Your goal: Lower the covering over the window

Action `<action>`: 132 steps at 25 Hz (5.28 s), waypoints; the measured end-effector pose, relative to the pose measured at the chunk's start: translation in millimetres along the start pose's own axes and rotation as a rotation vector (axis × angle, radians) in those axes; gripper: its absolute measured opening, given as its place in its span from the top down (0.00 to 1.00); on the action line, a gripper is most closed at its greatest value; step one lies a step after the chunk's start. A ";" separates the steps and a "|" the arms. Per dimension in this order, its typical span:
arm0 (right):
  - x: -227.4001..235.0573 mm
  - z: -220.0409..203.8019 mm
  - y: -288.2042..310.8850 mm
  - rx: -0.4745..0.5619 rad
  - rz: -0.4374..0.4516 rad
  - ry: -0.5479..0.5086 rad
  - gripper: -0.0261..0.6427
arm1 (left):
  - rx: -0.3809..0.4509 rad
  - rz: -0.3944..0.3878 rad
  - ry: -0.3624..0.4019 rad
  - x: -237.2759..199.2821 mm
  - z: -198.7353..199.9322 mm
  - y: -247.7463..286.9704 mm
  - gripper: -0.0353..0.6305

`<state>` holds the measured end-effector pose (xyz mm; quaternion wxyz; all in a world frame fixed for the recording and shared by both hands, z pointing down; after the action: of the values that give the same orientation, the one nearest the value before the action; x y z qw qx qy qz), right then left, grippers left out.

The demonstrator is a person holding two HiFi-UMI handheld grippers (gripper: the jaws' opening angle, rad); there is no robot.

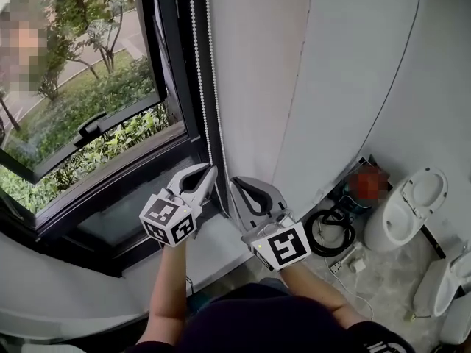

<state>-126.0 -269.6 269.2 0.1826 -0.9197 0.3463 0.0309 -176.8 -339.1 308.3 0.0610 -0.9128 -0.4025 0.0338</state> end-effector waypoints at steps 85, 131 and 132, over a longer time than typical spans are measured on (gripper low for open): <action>-112.7 -166.5 -211.9 -0.563 0.771 0.381 0.94 | -0.064 -0.046 -0.353 207.8 -150.2 -118.6 0.81; -129.0 -214.6 -288.4 -0.762 0.918 0.505 0.91 | -0.100 -0.358 -0.454 253.4 -170.4 -97.0 0.93; -128.2 -210.0 -289.4 -0.758 0.935 0.517 0.84 | -0.099 -0.359 -0.454 254.0 -170.8 -96.4 0.93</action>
<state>-50.2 -63.7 579.3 -0.2760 -0.6507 0.7074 0.0050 -57.2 -101.4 487.7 -0.0703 -0.7979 -0.5622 0.2059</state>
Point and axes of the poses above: the fingertips, and each gripper's own axes: y forward along the fingers, x to its right, z out of its top, the point moved 1 cm from there along -y, backward along the fingers, and after that the axes turned 5 degrees about x, right-handed, at the moved point
